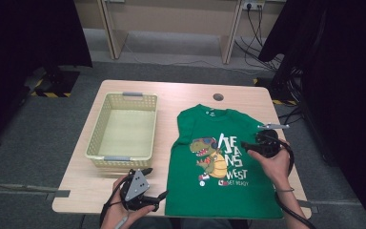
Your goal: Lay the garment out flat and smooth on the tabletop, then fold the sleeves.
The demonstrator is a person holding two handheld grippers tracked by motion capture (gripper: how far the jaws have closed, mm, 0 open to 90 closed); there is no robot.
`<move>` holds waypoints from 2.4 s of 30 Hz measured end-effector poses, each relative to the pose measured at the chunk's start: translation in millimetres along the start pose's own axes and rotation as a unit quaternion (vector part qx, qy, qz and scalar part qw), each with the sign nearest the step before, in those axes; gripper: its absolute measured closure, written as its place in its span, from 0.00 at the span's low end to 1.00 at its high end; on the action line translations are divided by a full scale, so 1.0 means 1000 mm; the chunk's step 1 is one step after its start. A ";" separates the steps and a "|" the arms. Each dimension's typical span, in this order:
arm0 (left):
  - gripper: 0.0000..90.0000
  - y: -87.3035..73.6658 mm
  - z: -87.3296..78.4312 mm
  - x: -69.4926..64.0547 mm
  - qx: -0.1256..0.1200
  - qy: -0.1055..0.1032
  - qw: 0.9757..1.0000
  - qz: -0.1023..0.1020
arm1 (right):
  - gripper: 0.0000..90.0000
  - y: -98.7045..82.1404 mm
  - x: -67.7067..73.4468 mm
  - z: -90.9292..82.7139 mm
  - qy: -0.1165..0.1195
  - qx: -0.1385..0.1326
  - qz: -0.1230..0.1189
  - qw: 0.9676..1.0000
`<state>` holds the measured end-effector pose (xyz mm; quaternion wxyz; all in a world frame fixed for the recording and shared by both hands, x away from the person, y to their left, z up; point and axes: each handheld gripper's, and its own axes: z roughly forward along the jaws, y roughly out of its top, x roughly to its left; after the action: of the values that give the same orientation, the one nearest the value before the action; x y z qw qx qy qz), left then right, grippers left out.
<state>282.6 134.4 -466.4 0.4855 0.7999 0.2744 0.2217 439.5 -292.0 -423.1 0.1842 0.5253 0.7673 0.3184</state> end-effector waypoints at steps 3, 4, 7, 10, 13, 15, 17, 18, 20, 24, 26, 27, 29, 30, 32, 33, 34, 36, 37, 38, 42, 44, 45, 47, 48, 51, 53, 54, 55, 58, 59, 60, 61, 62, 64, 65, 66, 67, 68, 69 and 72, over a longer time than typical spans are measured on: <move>0.14 -0.003 0.002 0.000 -0.002 0.004 1.000 -0.003 | 0.33 0.001 0.004 0.001 0.002 0.002 -0.006 1.000; 0.14 -0.004 0.002 0.000 -0.003 0.006 1.000 -0.003 | 0.33 0.001 0.005 0.001 0.002 0.002 -0.006 1.000; 0.14 -0.006 0.003 0.001 -0.004 0.008 1.000 -0.003 | 0.32 0.002 0.005 0.000 0.001 0.001 -0.006 1.000; 0.14 -0.008 0.004 0.001 -0.005 0.010 1.000 -0.004 | 0.32 0.002 0.005 -0.001 0.000 0.000 -0.007 1.000; 0.13 -0.009 0.004 0.002 -0.006 0.012 1.000 -0.005 | 0.32 0.002 0.005 -0.002 -0.001 0.001 -0.006 1.000; 0.13 -0.009 0.004 0.002 -0.009 0.013 1.000 -0.004 | 0.32 0.002 0.005 -0.002 -0.001 0.000 -0.007 1.000; 0.13 -0.009 0.004 0.002 -0.009 0.014 1.000 -0.004 | 0.32 0.002 0.005 -0.002 -0.001 0.000 -0.008 1.000; 0.13 -0.009 0.004 0.002 -0.009 0.014 1.000 -0.004 | 0.32 0.002 0.005 -0.002 -0.002 0.001 -0.008 1.000; 0.13 -0.009 0.004 0.002 -0.010 0.015 1.000 -0.004 | 0.32 0.002 0.006 -0.002 -0.001 0.001 -0.008 1.000; 0.14 -0.009 0.005 0.003 -0.013 0.015 1.000 -0.003 | 0.32 0.007 0.013 0.001 0.006 0.001 -0.013 1.000; 0.14 -0.009 0.006 0.004 -0.014 0.016 1.000 -0.005 | 0.33 0.013 0.017 0.003 0.010 0.001 -0.019 1.000; 0.14 -0.009 0.006 0.004 -0.014 0.016 1.000 -0.006 | 0.33 0.017 0.020 0.004 0.011 0.001 -0.021 1.000; 0.14 -0.009 0.006 0.005 -0.014 0.016 1.000 -0.008 | 0.33 0.025 0.025 0.008 0.016 -0.001 -0.025 1.000; 0.14 -0.009 0.006 0.006 -0.013 0.015 1.000 -0.010 | 0.34 0.029 0.028 0.011 0.020 0.000 -0.026 0.999; 0.14 -0.008 0.006 0.006 -0.013 0.014 1.000 -0.012 | 0.36 0.037 0.035 0.016 0.028 0.001 -0.030 0.999; 0.14 -0.009 0.006 0.006 -0.013 0.015 1.000 -0.012 | 0.36 0.042 0.039 0.019 0.035 -0.001 -0.031 0.999; 0.14 -0.008 0.006 0.006 -0.013 0.014 1.000 -0.012 | 0.37 0.046 0.044 0.022 0.040 -0.002 -0.033 0.999; 0.14 -0.008 0.006 0.006 -0.012 0.015 1.000 -0.010 | 0.39 0.054 0.055 0.028 0.046 0.001 -0.042 0.998; 0.14 -0.008 0.006 0.005 -0.012 0.015 1.000 -0.009 | 0.39 0.058 0.060 0.032 0.049 0.002 -0.046 0.998; 0.14 -0.008 0.006 0.005 -0.012 0.015 1.000 -0.007 | 0.39 0.062 0.066 0.035 0.051 0.003 -0.050 0.997; 0.14 -0.008 0.006 0.005 -0.014 0.014 1.000 -0.008 | 0.41 0.077 0.083 0.051 0.060 0.010 -0.057 0.996; 0.14 -0.009 0.006 0.005 -0.015 0.014 1.000 -0.008 | 0.41 0.084 0.089 0.058 0.065 0.012 -0.058 0.996; 0.14 -0.008 0.006 0.005 -0.015 0.014 1.000 -0.007 | 0.41 0.088 0.092 0.062 0.067 0.013 -0.058 0.996; 0.14 -0.008 0.006 0.005 -0.014 0.014 1.000 -0.006 | 0.42 0.094 0.097 0.070 0.069 0.016 -0.058 0.996; 0.14 -0.008 0.006 0.005 -0.014 0.014 1.000 -0.006 | 0.42 0.096 0.100 0.074 0.070 0.017 -0.057 0.996; 0.14 -0.009 0.006 0.005 -0.015 0.014 1.000 -0.008 | 0.43 0.101 0.109 0.087 0.074 0.025 -0.060 0.995; 0.14 -0.009 0.006 0.005 -0.015 0.014 1.000 -0.008 | 0.45 0.103 0.115 0.096 0.076 0.032 -0.063 0.995; 0.14 -0.009 0.006 0.005 -0.015 0.014 1.000 -0.008 | 0.45 0.102 0.118 0.101 0.077 0.035 -0.064 0.994; 0.14 -0.009 0.006 0.005 -0.016 0.015 1.000 -0.007 | 0.46 0.102 0.121 0.106 0.078 0.040 -0.064 0.994; 0.14 -0.008 0.006 0.005 -0.015 0.014 1.000 -0.005 | 0.48 0.100 0.128 0.120 0.076 0.055 -0.063 0.994; 0.14 -0.009 0.006 0.005 -0.016 0.014 1.000 -0.005 | 0.49 0.099 0.129 0.124 0.075 0.057 -0.060 0.994; 0.14 -0.009 0.006 0.005 -0.016 0.014 1.000 -0.005 | 0.49 0.098 0.130 0.127 0.073 0.059 -0.058 0.994; 0.14 -0.009 0.006 0.005 -0.017 0.014 1.000 -0.006 | 0.49 0.098 0.130 0.129 0.070 0.060 -0.058 0.994; 0.14 -0.009 0.006 0.005 -0.017 0.014 1.000 -0.006 | 0.49 0.097 0.131 0.131 0.068 0.061 -0.056 0.994; 0.14 -0.009 0.006 0.005 -0.016 0.014 1.000 -0.007 | 0.50 0.097 0.131 0.134 0.066 0.061 -0.054 0.995; 0.14 -0.009 0.006 0.005 -0.016 0.013 1.000 -0.006 | 0.50 0.097 0.131 0.135 0.064 0.060 -0.055 0.995; 0.14 -0.009 0.006 0.005 -0.015 0.013 1.000 -0.006 | 0.51 0.096 0.132 0.136 0.064 0.061 -0.054 0.995; 0.14 -0.009 0.006 0.005 -0.015 0.014 1.000 -0.005 | 0.52 0.096 0.133 0.137 0.062 0.060 -0.057 0.995; 0.14 -0.009 0.006 0.005 -0.016 0.014 1.000 -0.005 | 0.53 0.095 0.134 0.139 0.058 0.062 -0.063 0.994; 0.14 -0.009 0.006 0.005 -0.016 0.014 1.000 -0.005 | 0.55 0.095 0.136 0.140 0.057 0.063 -0.064 0.994; 0.14 -0.009 0.006 0.004 -0.015 0.014 1.000 -0.005 | 0.62 0.093 0.139 0.141 0.052 0.058 -0.072 0.994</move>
<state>287.8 136.5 -476.3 0.4946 0.7879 0.2815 0.2350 538.0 -98.6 -455.5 0.1358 0.4611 0.8289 0.2861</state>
